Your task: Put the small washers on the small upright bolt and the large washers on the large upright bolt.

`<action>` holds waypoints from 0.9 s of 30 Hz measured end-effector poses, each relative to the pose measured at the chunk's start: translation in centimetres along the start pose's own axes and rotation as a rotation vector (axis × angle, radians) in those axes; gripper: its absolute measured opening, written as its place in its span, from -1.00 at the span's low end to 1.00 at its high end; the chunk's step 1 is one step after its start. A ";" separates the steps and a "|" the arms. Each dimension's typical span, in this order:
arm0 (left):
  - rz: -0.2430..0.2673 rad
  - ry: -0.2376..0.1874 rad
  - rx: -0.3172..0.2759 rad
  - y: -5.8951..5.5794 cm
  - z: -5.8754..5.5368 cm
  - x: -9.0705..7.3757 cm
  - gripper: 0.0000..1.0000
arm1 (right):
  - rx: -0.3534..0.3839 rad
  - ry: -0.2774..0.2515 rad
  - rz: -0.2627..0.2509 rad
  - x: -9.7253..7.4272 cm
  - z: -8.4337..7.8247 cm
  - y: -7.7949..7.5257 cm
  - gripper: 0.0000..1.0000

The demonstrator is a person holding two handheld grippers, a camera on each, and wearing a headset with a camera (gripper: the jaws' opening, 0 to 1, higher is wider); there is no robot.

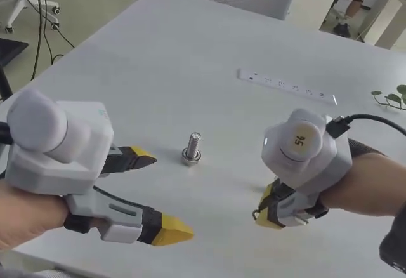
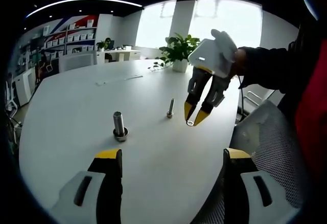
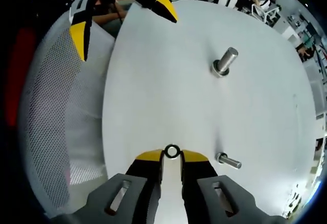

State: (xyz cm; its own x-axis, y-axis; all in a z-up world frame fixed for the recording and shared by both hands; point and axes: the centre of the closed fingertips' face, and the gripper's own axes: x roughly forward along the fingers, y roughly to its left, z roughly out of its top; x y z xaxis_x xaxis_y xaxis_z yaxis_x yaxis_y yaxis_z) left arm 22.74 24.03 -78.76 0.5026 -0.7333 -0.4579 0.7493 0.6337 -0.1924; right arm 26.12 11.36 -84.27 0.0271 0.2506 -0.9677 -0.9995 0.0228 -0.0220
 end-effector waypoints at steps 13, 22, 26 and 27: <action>-0.010 0.009 0.008 -0.2 0.1 0.1 0.61 | 0.084 0.013 -0.032 -1.2 -3.2 -1.3 -0.72; -0.010 0.012 0.006 -0.1 0.1 0.1 0.61 | 0.115 0.026 -0.070 -2.3 -4.5 -3.3 -0.72; -0.008 0.013 0.005 -0.1 0.1 0.1 0.61 | 0.122 0.021 -0.079 -2.7 -4.4 -3.9 -0.72; -0.008 0.014 0.005 -0.1 0.1 0.1 0.61 | 0.122 0.021 -0.081 -2.7 -4.4 -4.0 -0.72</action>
State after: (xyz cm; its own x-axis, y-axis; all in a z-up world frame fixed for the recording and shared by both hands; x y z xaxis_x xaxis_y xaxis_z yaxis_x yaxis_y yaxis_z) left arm 22.76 23.89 -78.72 0.4902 -0.7348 -0.4688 0.7554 0.6265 -0.1922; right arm 29.96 6.30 -82.72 0.1055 0.2227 -0.9691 -0.9846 0.1597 -0.0705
